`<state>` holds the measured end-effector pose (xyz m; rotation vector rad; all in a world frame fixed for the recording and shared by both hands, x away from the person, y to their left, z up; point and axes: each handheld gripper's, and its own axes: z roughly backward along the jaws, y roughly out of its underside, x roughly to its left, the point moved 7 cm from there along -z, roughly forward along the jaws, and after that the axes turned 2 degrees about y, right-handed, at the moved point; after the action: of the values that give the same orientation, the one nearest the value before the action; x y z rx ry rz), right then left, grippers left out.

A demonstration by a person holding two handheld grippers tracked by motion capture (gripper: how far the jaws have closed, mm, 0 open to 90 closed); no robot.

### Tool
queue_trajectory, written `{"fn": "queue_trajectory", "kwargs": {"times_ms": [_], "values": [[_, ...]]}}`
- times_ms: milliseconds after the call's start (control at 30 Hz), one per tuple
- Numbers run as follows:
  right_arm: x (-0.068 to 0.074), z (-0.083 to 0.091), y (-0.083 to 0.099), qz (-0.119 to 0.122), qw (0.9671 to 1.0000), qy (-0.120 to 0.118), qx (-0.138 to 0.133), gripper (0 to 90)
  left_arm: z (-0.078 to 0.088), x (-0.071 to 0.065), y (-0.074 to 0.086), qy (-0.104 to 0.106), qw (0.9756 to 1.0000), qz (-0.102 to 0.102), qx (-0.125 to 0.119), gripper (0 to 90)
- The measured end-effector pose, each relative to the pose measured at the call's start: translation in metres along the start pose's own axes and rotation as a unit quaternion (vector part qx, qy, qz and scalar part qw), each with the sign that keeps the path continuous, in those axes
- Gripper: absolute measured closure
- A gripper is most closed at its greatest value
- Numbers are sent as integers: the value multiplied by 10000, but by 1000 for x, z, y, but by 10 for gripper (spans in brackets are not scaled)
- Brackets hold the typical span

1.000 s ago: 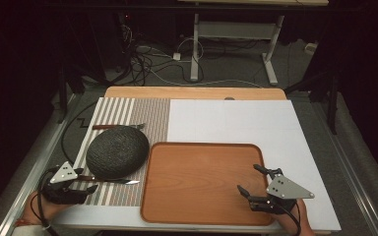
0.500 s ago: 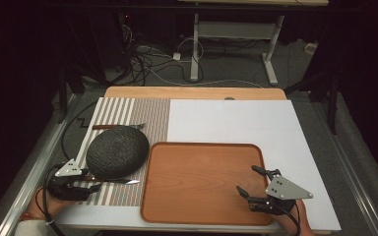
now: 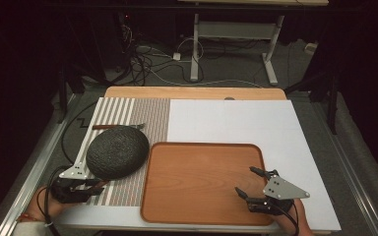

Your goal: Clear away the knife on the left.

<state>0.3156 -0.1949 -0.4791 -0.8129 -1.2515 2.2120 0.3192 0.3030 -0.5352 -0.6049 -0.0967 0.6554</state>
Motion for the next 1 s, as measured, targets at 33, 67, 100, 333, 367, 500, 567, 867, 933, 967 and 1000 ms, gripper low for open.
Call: {"fn": "queue_trajectory", "kwargs": {"times_ms": [33, 67, 100, 333, 367, 500, 567, 867, 933, 967, 1000], "values": [[0, 0, 0, -3, 10000, -2, 5, 238, -1, -1, -1, -10, 10000, -13, -11, 587], [0, 0, 0, 0, 10000, -3, 6, 238, -2, -2, -2, -10, 10000, -32, -46, 596], [0, -1, 0, -1, 10000, -2, 10, 239, -4, -3, -4, -18, 10000, -59, -63, 607], [1, -1, 1, 5, 10000, -31, 46, 250, -9, -12, -8, -188, 9996, -147, -137, 709], [1, -1, 1, 16, 10000, -27, 58, 249, -9, -12, -8, -187, 9996, -113, -155, 719], [2, -2, 2, 25, 9999, -50, 93, 259, -10, -13, -7, -316, 9992, -97, -227, 735], [2, -2, 2, 51, 9999, -66, 107, 265, -10, -15, -7, -392, 9988, -165, -229, 736], [3, -2, 3, 19, 9998, -120, 137, 272, -4, -21, -3, -387, 9975, -537, -232, 739], [3, -3, 3, 23, 9998, -130, 139, 272, 0, -23, -3, -497, 9962, -613, -367, 741], [3, -3, 3, 28, 9998, -134, 143, 272, 1, -25, -3, -402, 9963, -637, -403, 741], [4, -3, 3, 31, 9998, -133, 148, 272, 2, -27, -2, -346, 9961, -687, -422, 741]]}}
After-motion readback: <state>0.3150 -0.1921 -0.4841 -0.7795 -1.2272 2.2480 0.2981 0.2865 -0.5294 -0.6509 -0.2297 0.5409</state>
